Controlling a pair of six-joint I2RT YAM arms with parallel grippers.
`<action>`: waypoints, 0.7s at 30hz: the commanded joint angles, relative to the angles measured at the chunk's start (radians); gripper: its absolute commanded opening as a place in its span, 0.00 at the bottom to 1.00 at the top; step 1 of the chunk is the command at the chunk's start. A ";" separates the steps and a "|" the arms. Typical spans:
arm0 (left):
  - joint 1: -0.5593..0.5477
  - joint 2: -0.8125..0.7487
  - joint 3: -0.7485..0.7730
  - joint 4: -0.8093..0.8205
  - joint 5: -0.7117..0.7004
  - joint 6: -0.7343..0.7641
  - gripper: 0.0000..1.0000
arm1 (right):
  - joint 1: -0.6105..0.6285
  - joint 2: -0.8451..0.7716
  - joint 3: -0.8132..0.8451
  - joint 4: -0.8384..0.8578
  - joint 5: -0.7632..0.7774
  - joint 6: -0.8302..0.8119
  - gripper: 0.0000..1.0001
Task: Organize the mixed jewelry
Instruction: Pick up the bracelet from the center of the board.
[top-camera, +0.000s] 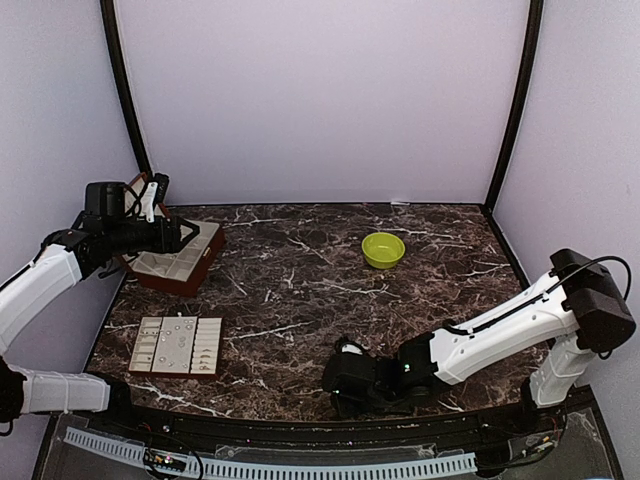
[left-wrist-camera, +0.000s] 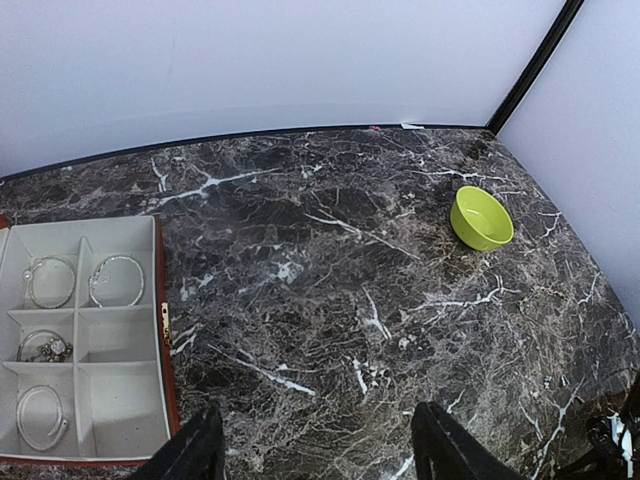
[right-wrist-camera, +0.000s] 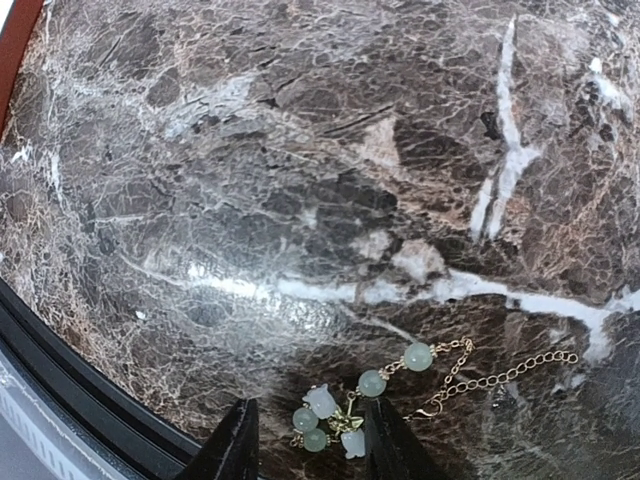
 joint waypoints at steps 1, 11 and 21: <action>-0.003 -0.002 0.001 -0.004 0.004 0.009 0.66 | 0.012 0.011 0.017 -0.009 0.006 0.018 0.35; -0.003 -0.002 0.001 -0.003 0.006 0.008 0.66 | 0.030 0.020 0.041 -0.085 0.040 0.034 0.33; -0.002 0.002 0.000 -0.003 0.009 0.007 0.66 | 0.038 0.036 0.037 -0.070 0.036 0.034 0.25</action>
